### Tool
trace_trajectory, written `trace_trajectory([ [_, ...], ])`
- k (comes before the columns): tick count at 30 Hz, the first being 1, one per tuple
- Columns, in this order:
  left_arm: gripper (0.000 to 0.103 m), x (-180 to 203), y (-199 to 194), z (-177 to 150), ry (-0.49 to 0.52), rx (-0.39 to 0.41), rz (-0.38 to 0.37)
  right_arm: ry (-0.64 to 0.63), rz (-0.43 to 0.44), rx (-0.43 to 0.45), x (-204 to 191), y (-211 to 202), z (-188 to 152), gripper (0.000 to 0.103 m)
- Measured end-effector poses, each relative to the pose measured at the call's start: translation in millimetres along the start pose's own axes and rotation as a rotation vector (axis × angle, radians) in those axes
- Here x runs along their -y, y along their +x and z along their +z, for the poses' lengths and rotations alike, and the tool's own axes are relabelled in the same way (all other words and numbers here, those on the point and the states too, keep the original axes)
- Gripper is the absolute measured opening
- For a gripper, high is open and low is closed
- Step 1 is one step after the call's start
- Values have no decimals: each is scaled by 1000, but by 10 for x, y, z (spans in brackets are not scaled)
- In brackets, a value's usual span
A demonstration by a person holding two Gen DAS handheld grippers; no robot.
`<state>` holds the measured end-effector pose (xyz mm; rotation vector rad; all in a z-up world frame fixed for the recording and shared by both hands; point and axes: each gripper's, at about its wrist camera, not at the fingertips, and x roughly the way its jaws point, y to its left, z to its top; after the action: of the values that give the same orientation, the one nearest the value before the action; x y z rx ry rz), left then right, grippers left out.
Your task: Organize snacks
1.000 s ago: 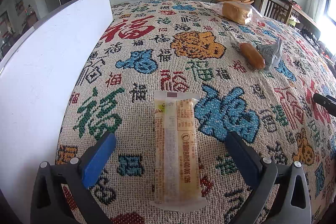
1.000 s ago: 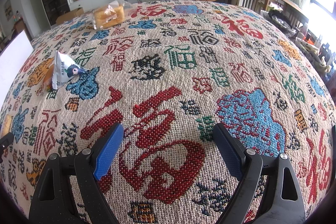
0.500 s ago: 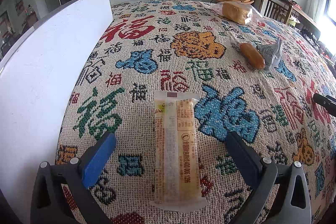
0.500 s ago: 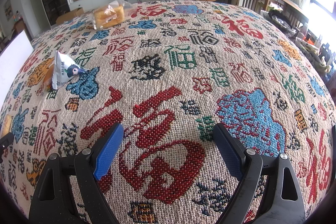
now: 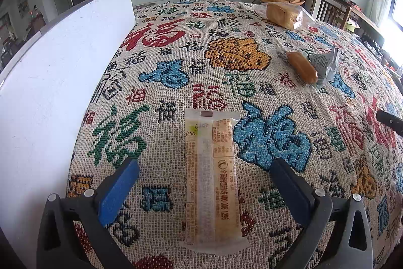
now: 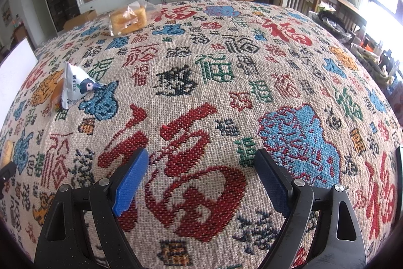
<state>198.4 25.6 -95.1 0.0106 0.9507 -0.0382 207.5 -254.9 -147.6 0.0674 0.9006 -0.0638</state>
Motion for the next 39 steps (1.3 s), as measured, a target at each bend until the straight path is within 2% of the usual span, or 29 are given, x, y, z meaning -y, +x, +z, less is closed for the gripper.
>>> trace_trajectory([
  [2,103,1,-1,0,0,-1,0,30,120,21,-135,-88,41,89],
  [4,103,0,0,1,0,0,0,-2,187,26,-392,-120,141,89],
  [6,103,0,0,1,0,-1,0,-62,216,15,-671,-60,288,88],
  [8,103,4,-1,0,0,-1,0,-108,208,17,-865,46,450,88],
  [11,103,4,-1,0,0,-1,0,-143,243,24,-983,219,676,88],
  [15,103,0,0,0,0,-1,-1,-164,317,14,-1022,360,786,86],
  [16,103,0,0,0,0,-1,0,-177,342,-4,-1035,400,773,74],
  [17,103,-1,0,0,0,-1,0,-198,349,-45,-1061,466,753,44],
  [18,103,-1,1,0,0,-1,-1,-208,359,-98,-1067,536,729,44],
  [23,103,0,0,0,0,-1,0,-140,419,-55,-824,340,672,28],
  [25,103,0,0,2,0,-1,0,-134,429,-44,-699,196,606,25],
  [31,103,-2,1,3,0,-2,-1,-130,426,-24,-281,-269,180,25],
  [34,103,-1,1,3,0,-2,-1,-148,366,3,-156,-387,-86,27],
  [36,103,0,0,3,0,-2,-1,-149,352,1,-122,-358,-218,35],
  [38,103,1,0,3,0,-2,-1,-139,314,-21,-115,-280,-294,54],
  [39,103,1,0,3,0,-2,-1,-140,318,12,-118,-291,-323,60],
])
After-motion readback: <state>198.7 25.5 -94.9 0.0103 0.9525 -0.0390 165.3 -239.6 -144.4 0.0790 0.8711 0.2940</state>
